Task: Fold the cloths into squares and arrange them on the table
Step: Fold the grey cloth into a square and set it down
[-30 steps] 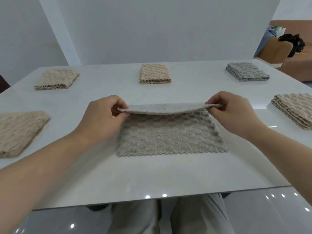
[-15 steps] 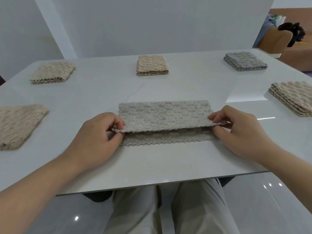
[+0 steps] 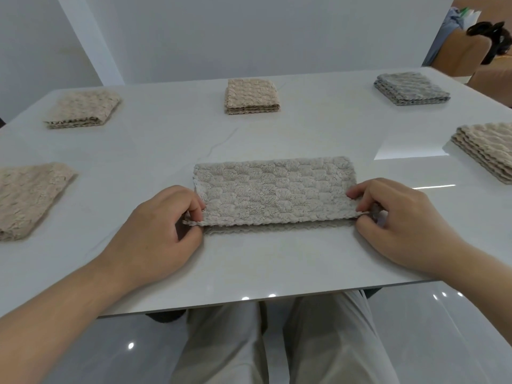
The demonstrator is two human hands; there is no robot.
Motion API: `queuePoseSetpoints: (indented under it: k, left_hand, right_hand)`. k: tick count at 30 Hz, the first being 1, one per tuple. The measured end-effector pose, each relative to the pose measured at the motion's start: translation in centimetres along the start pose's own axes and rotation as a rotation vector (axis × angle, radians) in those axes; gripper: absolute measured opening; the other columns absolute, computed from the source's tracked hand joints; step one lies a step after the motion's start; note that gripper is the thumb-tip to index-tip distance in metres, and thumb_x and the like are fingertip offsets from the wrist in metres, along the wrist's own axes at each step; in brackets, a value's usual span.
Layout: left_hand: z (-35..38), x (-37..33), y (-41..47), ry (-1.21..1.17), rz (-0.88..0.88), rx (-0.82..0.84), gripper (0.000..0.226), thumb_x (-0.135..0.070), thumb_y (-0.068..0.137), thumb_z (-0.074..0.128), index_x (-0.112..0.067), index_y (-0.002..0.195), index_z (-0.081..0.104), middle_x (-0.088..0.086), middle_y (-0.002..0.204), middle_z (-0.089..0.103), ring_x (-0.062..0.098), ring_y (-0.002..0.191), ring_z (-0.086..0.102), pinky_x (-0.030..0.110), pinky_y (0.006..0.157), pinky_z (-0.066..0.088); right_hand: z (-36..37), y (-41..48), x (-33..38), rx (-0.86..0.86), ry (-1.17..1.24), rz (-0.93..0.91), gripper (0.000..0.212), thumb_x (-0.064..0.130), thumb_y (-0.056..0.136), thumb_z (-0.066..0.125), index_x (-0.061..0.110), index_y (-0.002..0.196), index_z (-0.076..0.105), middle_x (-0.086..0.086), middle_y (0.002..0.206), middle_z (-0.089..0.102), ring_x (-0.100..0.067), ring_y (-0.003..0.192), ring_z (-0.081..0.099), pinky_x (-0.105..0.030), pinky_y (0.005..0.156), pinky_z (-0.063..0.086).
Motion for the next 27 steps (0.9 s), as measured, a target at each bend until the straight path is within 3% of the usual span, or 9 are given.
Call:
queuePoseSetpoints:
  k: [9, 14, 20, 24, 27]
  left_hand:
    - [0.3, -0.3, -0.6, 0.072, 0.080, 0.016, 0.008, -0.022, 0.078, 0.060, -0.026, 0.085, 0.058, -0.017, 0.106, 0.059, 0.010, 0.087, 0.063, 0.034, 0.074, 0.053]
    - [0.3, -0.3, -0.6, 0.106, 0.093, -0.006, 0.016, -0.040, 0.084, 0.064, -0.024, 0.085, 0.063, -0.017, 0.107, 0.061, 0.007, 0.088, 0.064, 0.034, 0.072, 0.055]
    - [0.3, -0.2, -0.6, 0.100, 0.067, -0.004, 0.016, -0.043, 0.085, 0.064, -0.027, 0.087, 0.064, -0.018, 0.109, 0.060, 0.004, 0.094, 0.063, 0.033, 0.078, 0.055]
    - [0.2, -0.4, -0.2, 0.194, 0.108, -0.017, 0.022, -0.047, 0.085, 0.063, -0.025, 0.083, 0.066, -0.016, 0.100, 0.065, 0.012, 0.094, 0.060, 0.037, 0.083, 0.050]
    - [-0.3, -0.7, 0.0, 0.345, 0.080, -0.043, 0.029, -0.058, 0.084, 0.060, -0.031, 0.076, 0.064, -0.022, 0.087, 0.067, 0.015, 0.094, 0.053, 0.038, 0.088, 0.036]
  right_hand:
    - [0.3, -0.2, 0.1, -0.015, -0.041, -0.030, 0.019, 0.001, 0.074, 0.064, 0.016, 0.077, 0.053, 0.006, 0.105, 0.064, -0.016, 0.085, 0.060, -0.033, 0.073, 0.049]
    - [0.3, -0.3, 0.2, -0.009, -0.051, -0.035, 0.015, 0.003, 0.075, 0.065, 0.015, 0.078, 0.057, 0.006, 0.106, 0.065, -0.013, 0.088, 0.060, -0.024, 0.076, 0.046]
    - [0.4, -0.3, -0.1, -0.004, -0.058, 0.005, 0.018, 0.003, 0.081, 0.064, 0.016, 0.081, 0.053, 0.006, 0.107, 0.064, -0.013, 0.087, 0.057, -0.013, 0.075, 0.040]
    - [0.4, -0.2, 0.4, -0.002, -0.106, -0.018, 0.004, 0.015, 0.079, 0.057, 0.018, 0.077, 0.055, 0.007, 0.110, 0.064, -0.017, 0.095, 0.060, -0.035, 0.078, 0.051]
    - [0.1, -0.1, 1.0, -0.012, -0.193, -0.050, 0.014, 0.026, 0.078, 0.050, 0.017, 0.073, 0.059, 0.007, 0.106, 0.069, -0.020, 0.111, 0.059, -0.043, 0.091, 0.048]
Point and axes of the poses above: each hand's wrist, its own y-axis towards the middle knuckle, its own z-axis out of the palm, x = y × z, the point moved 6 cm from there along y, towards the middle knuckle
